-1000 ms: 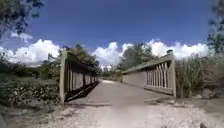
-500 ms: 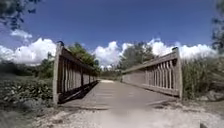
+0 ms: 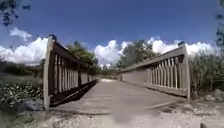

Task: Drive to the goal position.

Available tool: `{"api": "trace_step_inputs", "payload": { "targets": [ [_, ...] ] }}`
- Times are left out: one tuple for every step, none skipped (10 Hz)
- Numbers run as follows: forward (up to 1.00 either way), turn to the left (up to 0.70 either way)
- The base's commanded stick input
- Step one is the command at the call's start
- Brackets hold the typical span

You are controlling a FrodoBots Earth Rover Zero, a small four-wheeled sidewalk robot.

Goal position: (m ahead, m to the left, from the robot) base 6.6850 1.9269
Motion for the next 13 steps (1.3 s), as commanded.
{"api": "trace_step_inputs", "payload": {
  "targets": [
    [0.44,0.02],
    [0.44,0.02],
    [0.44,0.02],
    [0.44,0.02],
    [0.44,0.02],
    [0.44,0.02],
    [0.44,0.02],
    [0.44,0.02],
    [0.44,0.02],
    [0.44,0.02],
    [0.44,0.02],
    [0.44,0.02],
    [0.44,0.02]
  ]
}}
